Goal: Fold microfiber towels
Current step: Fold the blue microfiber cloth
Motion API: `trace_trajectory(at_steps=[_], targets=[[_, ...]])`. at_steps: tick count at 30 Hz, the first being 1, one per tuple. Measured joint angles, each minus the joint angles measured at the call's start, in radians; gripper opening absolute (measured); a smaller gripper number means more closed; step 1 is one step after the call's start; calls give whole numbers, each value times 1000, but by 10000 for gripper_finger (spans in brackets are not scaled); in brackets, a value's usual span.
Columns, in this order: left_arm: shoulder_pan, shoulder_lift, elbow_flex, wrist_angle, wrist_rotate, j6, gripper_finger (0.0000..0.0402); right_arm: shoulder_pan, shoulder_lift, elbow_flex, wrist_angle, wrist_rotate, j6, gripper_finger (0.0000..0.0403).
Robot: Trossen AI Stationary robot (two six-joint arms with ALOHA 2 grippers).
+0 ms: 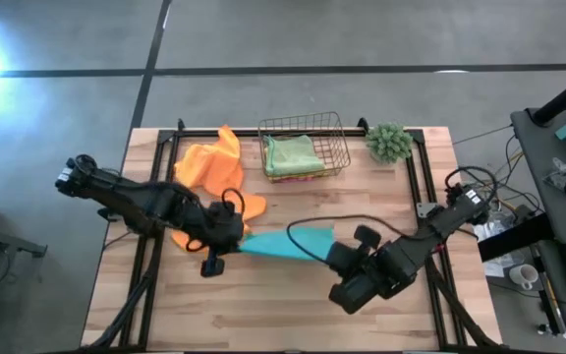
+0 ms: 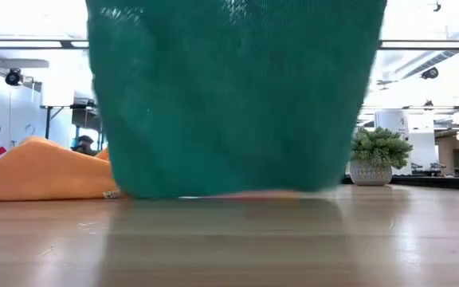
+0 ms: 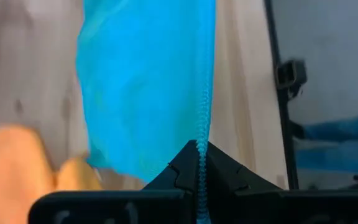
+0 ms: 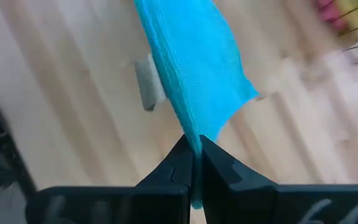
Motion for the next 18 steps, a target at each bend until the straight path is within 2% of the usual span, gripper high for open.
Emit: trace_trajectory(at_steps=[5,11,18], targets=[[-61,56,-76,70,14,-60,0,37,42,-56,98,-97,18,8],[-137,150,-118,214,155,-146,0,78,76,-100,239,-221,78,8],[-224,249,-124,273,162,-274,0,118,111,-144,390,-266,104,8]])
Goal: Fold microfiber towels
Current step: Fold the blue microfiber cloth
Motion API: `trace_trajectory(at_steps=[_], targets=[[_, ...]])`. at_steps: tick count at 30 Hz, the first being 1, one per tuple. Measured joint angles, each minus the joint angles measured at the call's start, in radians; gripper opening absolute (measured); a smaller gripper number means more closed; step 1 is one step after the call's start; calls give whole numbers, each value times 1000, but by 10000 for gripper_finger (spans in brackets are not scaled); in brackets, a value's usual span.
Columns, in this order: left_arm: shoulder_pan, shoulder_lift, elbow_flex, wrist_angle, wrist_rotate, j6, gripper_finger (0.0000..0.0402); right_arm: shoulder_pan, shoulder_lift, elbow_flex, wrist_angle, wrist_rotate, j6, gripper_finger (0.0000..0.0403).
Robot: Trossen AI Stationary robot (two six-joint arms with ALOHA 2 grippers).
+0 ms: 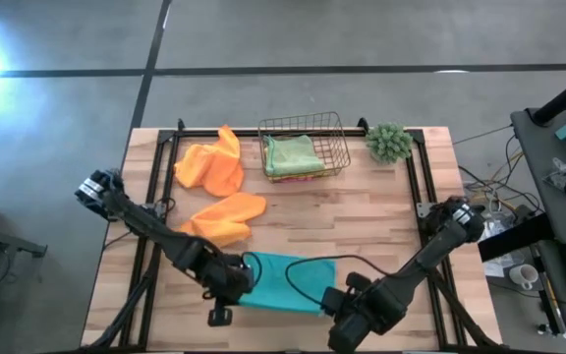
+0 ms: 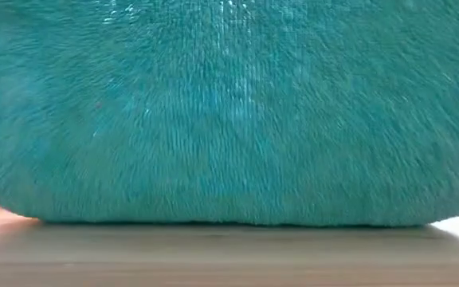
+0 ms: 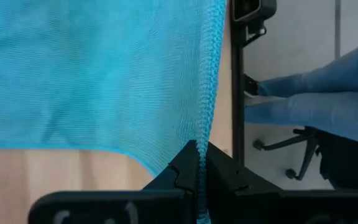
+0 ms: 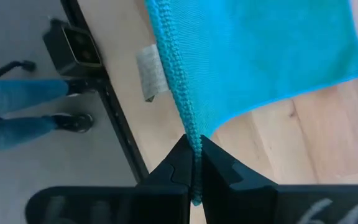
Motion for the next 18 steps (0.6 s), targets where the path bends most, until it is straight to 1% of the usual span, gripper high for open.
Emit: trace_trajectory(at_steps=[6,12,15,18], targets=[[-21,73,-1,32,-11,-26,0,1,53,-6,-11,-2,-7,8],[-9,90,-2,29,-44,-25,0,-29,101,-7,-76,-1,-30,8],[5,74,-2,3,-95,-24,0,-48,115,-7,-103,-1,-46,8],[32,62,6,-56,-176,-22,0,-71,119,-7,-141,0,-66,8]])
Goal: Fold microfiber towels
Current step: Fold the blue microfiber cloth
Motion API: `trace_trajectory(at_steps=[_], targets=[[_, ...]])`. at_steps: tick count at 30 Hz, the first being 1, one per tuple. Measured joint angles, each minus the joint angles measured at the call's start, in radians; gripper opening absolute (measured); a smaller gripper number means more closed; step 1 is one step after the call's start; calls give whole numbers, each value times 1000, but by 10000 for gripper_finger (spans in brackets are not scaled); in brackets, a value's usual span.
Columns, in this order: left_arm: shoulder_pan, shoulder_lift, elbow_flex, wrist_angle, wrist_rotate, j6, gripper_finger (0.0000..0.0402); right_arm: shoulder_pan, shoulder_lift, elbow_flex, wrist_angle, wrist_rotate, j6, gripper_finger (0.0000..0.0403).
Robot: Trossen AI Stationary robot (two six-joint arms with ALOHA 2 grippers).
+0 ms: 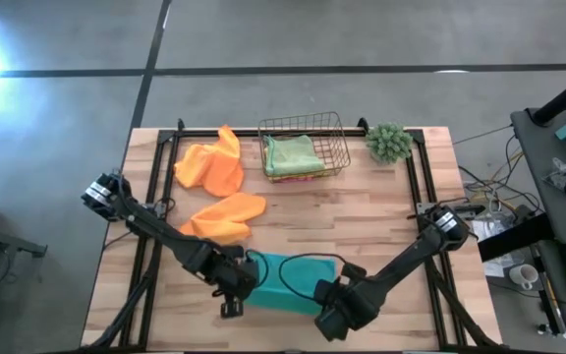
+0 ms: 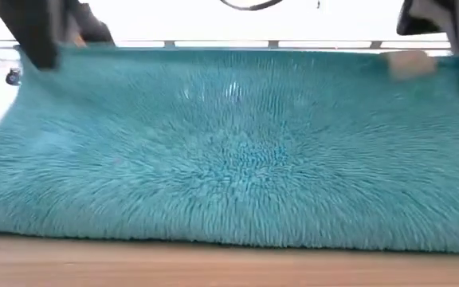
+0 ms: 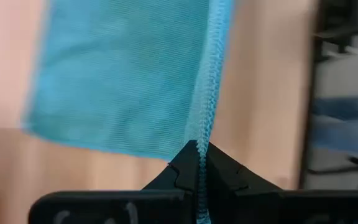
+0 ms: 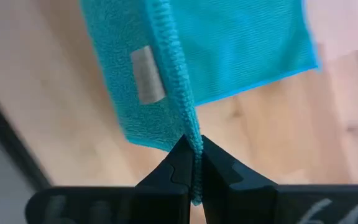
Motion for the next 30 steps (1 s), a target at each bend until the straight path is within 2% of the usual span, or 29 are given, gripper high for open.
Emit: trace_trajectory(at_steps=[7,21,27,30], targets=[[72,0,-42,-55,-57,78,0,-67,-4,-1,-75,77,-104,8],[182,0,-119,-15,-91,169,0,-162,-2,-140,-17,69,-166,8],[206,0,-136,-8,-93,194,0,-182,-3,-139,-14,62,-166,11],[206,0,-139,-8,-93,259,3,-182,-4,-136,2,54,-179,25]])
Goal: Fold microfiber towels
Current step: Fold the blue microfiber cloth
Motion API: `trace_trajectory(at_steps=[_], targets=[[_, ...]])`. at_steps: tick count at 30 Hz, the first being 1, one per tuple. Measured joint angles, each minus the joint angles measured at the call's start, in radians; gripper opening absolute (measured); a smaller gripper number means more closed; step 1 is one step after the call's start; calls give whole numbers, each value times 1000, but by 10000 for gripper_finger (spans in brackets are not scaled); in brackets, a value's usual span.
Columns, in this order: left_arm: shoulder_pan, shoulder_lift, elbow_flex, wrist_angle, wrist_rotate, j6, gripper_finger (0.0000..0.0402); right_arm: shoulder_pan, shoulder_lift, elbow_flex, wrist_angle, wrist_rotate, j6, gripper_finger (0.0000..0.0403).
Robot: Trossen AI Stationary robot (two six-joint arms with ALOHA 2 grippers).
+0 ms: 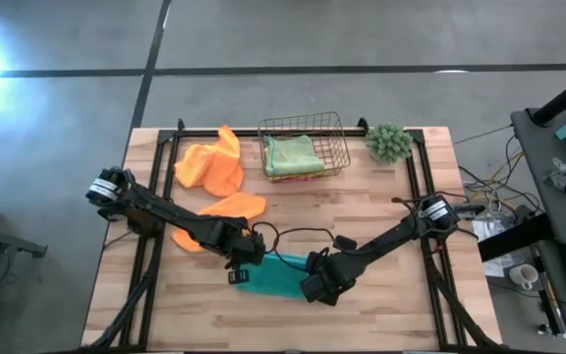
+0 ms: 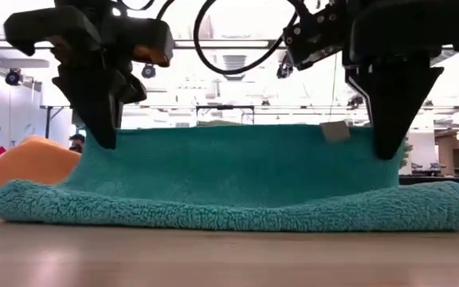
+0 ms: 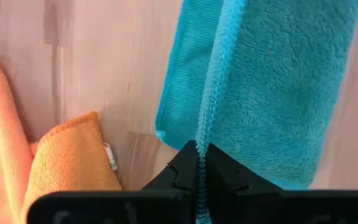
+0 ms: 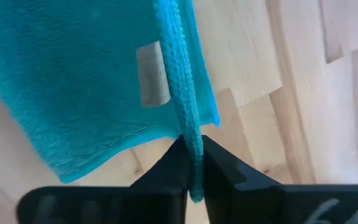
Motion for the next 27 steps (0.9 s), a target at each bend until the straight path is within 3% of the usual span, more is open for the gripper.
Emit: trace_trajectory(at_steps=[4,13,19,27], targets=[[2,0,-3,1,0,6,31,0,0,0,-1,-3,0,61],[4,0,17,-40,26,4,139,0,-44,0,-11,-1,-11,138],[-15,0,44,-9,152,-37,161,2,-94,-3,76,-1,-48,144],[-80,49,2,155,164,-101,162,3,-93,-111,303,-35,-124,130]])
